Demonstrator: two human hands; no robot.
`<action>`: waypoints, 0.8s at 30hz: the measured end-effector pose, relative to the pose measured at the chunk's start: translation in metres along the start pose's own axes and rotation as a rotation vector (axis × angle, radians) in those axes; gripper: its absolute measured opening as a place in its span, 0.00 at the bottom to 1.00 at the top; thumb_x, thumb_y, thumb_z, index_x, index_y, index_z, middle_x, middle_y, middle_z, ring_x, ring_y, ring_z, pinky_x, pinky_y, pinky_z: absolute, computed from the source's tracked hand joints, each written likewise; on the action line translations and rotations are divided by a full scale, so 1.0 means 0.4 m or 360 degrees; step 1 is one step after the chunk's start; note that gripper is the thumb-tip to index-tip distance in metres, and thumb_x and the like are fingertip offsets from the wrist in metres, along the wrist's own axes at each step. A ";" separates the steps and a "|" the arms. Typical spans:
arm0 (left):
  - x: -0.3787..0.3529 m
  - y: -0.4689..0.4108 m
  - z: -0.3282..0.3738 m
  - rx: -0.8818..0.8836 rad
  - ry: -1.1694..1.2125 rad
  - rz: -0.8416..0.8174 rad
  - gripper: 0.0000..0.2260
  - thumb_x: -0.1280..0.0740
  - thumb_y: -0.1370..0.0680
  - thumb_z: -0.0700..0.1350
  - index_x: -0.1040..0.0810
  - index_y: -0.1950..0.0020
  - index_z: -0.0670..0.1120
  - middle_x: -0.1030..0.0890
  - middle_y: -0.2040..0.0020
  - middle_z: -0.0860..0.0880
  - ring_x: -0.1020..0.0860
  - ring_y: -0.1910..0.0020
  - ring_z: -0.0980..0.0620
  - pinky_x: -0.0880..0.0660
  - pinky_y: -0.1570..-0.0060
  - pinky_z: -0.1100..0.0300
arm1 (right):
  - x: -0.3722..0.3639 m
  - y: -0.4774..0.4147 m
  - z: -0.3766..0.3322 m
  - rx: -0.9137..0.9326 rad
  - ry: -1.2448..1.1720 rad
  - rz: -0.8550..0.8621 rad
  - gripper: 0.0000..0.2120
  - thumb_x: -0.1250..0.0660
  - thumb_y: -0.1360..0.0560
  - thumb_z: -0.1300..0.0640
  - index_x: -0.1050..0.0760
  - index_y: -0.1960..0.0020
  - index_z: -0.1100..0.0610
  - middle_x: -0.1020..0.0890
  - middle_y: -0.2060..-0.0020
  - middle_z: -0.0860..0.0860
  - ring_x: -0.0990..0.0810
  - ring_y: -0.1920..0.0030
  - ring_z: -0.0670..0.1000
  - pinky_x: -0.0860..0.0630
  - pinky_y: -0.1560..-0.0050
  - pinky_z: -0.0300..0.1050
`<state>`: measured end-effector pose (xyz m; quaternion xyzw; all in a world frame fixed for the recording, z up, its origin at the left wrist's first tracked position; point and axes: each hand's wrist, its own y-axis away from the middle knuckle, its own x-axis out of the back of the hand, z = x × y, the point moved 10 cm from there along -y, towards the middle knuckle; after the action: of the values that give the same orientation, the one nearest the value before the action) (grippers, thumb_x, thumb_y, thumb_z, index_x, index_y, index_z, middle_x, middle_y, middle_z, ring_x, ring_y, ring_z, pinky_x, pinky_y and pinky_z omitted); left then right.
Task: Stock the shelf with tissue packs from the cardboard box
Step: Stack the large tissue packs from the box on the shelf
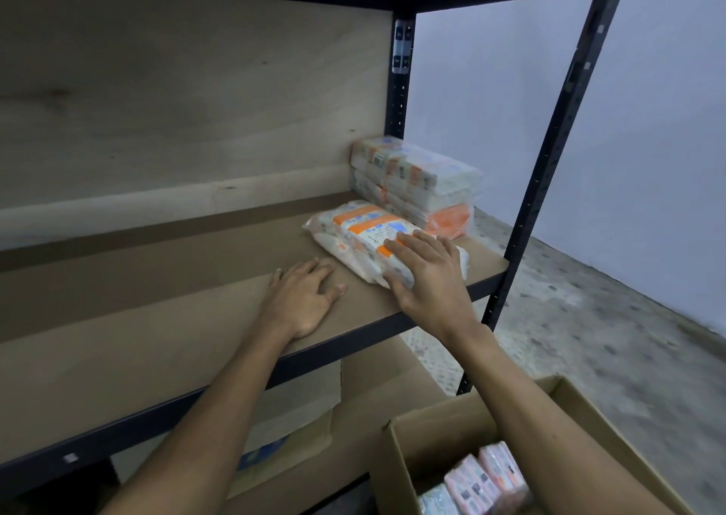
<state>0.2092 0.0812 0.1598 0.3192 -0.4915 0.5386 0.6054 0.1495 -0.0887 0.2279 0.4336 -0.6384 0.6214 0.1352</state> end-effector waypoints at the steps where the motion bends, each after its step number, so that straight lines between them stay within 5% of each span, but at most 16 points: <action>1: 0.000 0.000 -0.001 -0.0003 -0.0001 -0.0001 0.25 0.46 0.21 0.61 0.38 0.25 0.55 0.41 0.23 0.51 0.44 0.24 0.51 0.51 0.26 0.46 | 0.002 -0.005 0.000 0.0008 -0.0006 0.0015 0.19 0.30 0.28 0.53 0.24 0.38 0.53 0.21 0.38 0.54 0.28 0.34 0.57 0.38 0.33 0.58; 18: -0.005 -0.064 0.009 0.0009 0.0068 -0.0064 0.25 0.46 0.20 0.61 0.40 0.24 0.56 0.42 0.22 0.51 0.45 0.24 0.51 0.50 0.26 0.49 | 0.190 -0.234 0.042 0.0090 0.0078 0.0414 0.18 0.31 0.29 0.53 0.22 0.40 0.54 0.18 0.42 0.53 0.22 0.40 0.55 0.30 0.39 0.56; 24: -0.015 -0.104 0.029 -0.0002 0.0021 -0.0070 0.25 0.47 0.20 0.61 0.40 0.25 0.55 0.43 0.22 0.51 0.45 0.24 0.50 0.49 0.26 0.46 | 0.174 -0.343 0.133 0.0017 0.0153 0.0337 0.18 0.32 0.29 0.52 0.22 0.40 0.53 0.19 0.42 0.53 0.23 0.40 0.56 0.33 0.38 0.54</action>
<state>0.2467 0.0595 0.1637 0.3260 -0.4808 0.5269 0.6204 0.2271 -0.1438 0.3600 0.3343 -0.6701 0.6556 0.0971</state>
